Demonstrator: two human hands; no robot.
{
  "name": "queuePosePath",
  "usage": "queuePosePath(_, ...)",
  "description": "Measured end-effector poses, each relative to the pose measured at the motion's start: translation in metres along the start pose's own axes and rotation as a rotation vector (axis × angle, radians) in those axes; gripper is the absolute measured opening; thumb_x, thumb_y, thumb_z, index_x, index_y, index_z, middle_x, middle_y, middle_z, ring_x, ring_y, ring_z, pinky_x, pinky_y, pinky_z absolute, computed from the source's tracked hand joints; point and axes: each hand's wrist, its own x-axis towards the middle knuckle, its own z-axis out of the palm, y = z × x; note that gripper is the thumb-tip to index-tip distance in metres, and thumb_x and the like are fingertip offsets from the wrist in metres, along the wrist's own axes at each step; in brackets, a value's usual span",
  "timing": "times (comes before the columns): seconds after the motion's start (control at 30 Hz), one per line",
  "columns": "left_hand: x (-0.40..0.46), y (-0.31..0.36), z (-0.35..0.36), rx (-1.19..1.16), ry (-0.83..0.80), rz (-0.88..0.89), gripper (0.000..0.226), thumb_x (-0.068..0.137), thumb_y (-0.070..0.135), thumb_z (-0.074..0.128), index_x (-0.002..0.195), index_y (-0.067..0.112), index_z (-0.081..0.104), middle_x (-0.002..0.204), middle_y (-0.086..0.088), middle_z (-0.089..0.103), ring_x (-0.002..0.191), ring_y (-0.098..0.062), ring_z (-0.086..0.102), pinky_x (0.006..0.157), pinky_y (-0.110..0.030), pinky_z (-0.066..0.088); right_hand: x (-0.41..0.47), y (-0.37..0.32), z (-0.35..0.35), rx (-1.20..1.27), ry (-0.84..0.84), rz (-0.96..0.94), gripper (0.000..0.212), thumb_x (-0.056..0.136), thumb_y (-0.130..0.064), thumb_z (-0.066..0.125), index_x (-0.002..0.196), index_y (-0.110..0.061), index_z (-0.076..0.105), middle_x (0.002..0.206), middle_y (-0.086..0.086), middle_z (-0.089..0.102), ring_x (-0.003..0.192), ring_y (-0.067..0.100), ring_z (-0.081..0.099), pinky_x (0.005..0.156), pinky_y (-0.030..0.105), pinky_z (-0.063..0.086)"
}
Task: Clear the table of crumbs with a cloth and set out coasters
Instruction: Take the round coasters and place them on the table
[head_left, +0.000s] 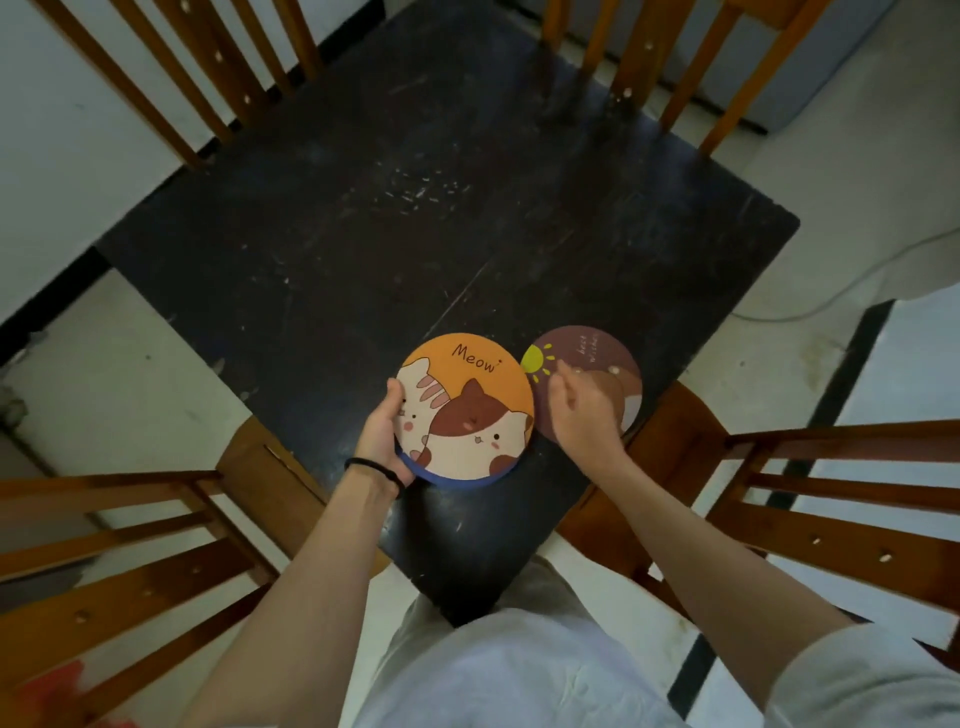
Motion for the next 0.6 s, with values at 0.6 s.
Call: queuePosePath(0.6,-0.035,-0.003,-0.091,-0.227,0.073,0.190,0.048,0.094,0.054,0.031,0.099,0.020,0.064,0.080,-0.003,0.075,0.070,-0.021,0.072,0.066,-0.035,0.059,-0.036,-0.087,0.071,0.196,-0.129,-0.190,0.011,0.094,-0.010,0.046,0.104,-0.014,0.042,0.119,0.003,0.045,0.105,0.009,0.048,0.079,0.018,0.044)
